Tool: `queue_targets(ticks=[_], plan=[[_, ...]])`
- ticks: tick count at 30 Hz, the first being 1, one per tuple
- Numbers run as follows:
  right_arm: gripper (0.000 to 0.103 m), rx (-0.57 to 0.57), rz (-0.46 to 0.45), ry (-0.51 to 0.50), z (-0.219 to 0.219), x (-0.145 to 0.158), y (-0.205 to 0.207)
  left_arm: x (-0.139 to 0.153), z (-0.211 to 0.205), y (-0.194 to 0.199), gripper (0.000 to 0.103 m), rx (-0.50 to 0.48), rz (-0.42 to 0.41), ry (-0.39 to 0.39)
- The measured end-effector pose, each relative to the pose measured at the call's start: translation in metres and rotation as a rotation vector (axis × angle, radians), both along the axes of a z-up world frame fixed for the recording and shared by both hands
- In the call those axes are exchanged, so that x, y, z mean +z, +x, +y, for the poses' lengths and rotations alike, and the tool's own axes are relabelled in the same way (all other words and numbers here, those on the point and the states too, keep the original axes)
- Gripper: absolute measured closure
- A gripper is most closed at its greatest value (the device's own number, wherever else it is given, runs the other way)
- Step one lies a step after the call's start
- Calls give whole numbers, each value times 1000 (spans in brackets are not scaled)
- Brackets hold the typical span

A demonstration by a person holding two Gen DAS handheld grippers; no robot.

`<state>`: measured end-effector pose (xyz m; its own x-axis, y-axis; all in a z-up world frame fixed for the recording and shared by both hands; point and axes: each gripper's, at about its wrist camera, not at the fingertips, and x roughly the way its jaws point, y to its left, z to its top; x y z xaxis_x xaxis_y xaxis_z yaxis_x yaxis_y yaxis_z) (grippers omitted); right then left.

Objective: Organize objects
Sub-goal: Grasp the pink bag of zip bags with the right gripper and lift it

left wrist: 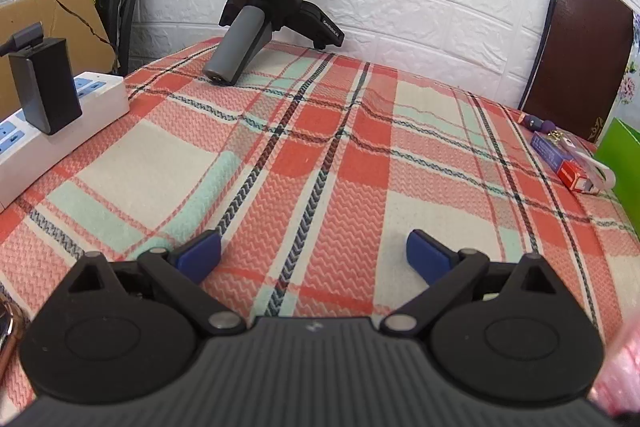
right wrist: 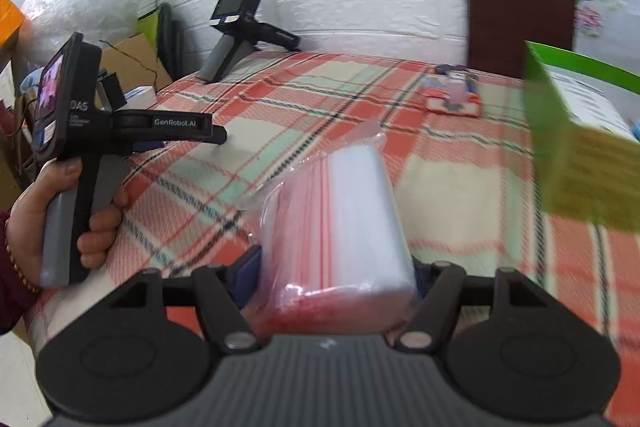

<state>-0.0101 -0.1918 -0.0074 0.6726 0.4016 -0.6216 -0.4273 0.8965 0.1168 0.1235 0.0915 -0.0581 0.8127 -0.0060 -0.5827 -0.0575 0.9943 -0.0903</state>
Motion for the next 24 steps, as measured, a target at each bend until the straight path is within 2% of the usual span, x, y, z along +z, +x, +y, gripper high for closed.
queue_targets(ticks=[2,5,10,16,20,24], plan=[[5,-1,0,8,-6,2,-8,1,-1,0,2,2,7,6],[5,-10,8,33,-17,6,-13,4,-5,-5,1,10,15,43],[3,-15,-7,48,-31,5,-25,9,-28,-36,1,16,5,171],[3,-18,-7,70,-37,5,-28,13,-35,-53,1,51,51,164],[3,-18,-45,65,-41,10,-35,15,-44,-60,2,32,78,170],[3,-25,-67,60,-46,13,-42,19,-52,-67,4,6,123,135]])
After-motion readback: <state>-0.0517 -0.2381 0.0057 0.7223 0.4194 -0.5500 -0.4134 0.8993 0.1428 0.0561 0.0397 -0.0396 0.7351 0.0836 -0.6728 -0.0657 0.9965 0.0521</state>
